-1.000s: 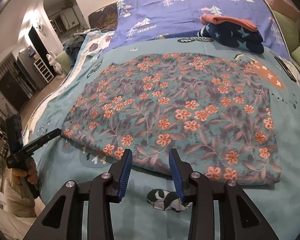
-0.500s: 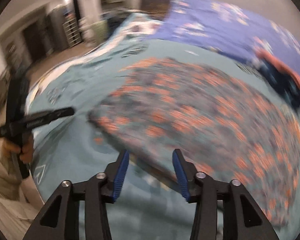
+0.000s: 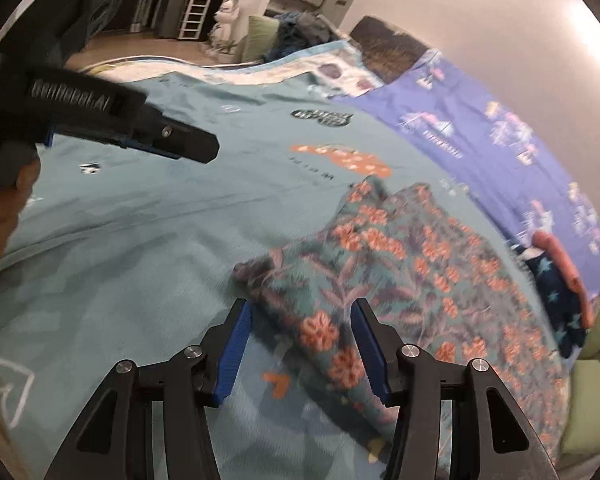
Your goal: Fold small clothes
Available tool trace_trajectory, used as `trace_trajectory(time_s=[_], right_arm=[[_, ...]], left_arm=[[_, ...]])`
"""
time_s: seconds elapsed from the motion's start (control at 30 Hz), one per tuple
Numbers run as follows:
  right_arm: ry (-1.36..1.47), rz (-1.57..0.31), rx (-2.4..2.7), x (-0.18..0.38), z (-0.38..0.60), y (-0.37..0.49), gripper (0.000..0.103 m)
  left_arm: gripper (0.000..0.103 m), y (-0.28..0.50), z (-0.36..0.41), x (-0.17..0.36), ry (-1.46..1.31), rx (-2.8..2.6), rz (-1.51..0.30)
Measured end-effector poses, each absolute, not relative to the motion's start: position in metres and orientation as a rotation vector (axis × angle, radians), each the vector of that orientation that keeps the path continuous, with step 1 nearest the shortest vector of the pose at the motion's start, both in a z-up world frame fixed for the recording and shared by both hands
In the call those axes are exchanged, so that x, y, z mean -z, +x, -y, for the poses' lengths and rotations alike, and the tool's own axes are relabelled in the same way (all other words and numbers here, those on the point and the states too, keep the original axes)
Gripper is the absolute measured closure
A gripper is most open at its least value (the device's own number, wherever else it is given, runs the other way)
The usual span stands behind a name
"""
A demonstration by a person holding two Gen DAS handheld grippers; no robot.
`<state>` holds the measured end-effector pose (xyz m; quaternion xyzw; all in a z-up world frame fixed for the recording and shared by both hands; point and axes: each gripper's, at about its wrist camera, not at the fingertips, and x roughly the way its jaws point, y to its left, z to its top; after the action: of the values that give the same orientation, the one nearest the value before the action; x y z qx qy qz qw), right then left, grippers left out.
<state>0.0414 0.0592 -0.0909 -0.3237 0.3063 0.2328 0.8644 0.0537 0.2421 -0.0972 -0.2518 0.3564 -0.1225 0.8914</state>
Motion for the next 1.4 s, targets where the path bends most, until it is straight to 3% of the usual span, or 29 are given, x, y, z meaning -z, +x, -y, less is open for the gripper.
trace_trajectory(time_s=[0.17, 0.2, 0.23, 0.53, 0.67, 0.9, 0.97, 1.0, 1.03, 1.07, 1.1, 1.4], right_arm=[[-0.719, -0.581, -0.424, 0.100, -0.075, 0.045, 0.053], [-0.704, -0.590, -0.428, 0.100, -0.075, 0.048, 0.070], [-0.669, -0.622, -0.449, 0.099, -0.075, 0.051, 0.095], [-0.302, -0.658, -0.531, 0.058, -0.033, 0.059, 0.097], [-0.210, -0.695, -0.554, 0.054, -0.021, 0.062, 0.097], [-0.163, -0.700, -0.566, 0.048, -0.017, 0.061, 0.097], [-0.154, -0.702, -0.570, 0.048, -0.016, 0.062, 0.097], [-0.147, -0.704, -0.573, 0.048, -0.015, 0.062, 0.097], [-0.142, -0.707, -0.576, 0.047, -0.014, 0.063, 0.097], [-0.135, -0.711, -0.580, 0.047, -0.013, 0.064, 0.097], [-0.128, -0.713, -0.583, 0.047, -0.012, 0.064, 0.097], [-0.035, -0.684, -0.597, 0.029, 0.012, 0.070, 0.097]], left_arm=[[0.054, 0.067, -0.258, 0.101, -0.612, 0.261, -0.732], [0.054, 0.069, -0.261, 0.102, -0.630, 0.263, -0.733], [0.053, 0.071, -0.262, 0.103, -0.645, 0.269, -0.735], [0.026, 0.129, -0.222, 0.109, -0.732, 0.468, -0.864], [0.025, 0.167, -0.192, 0.116, -0.733, 0.522, -0.977], [0.025, 0.216, -0.173, 0.114, -0.768, 0.522, -1.001], [0.032, 0.228, -0.171, 0.115, -0.793, 0.518, -1.011], [0.047, 0.232, -0.170, 0.116, -0.796, 0.515, -1.019], [0.069, 0.237, -0.168, 0.118, -0.793, 0.511, -1.036], [0.085, 0.242, -0.163, 0.120, -0.782, 0.508, -1.057], [0.094, 0.245, -0.158, 0.121, -0.762, 0.507, -1.074], [0.094, 0.254, -0.143, 0.084, -0.702, 0.484, -1.040]])
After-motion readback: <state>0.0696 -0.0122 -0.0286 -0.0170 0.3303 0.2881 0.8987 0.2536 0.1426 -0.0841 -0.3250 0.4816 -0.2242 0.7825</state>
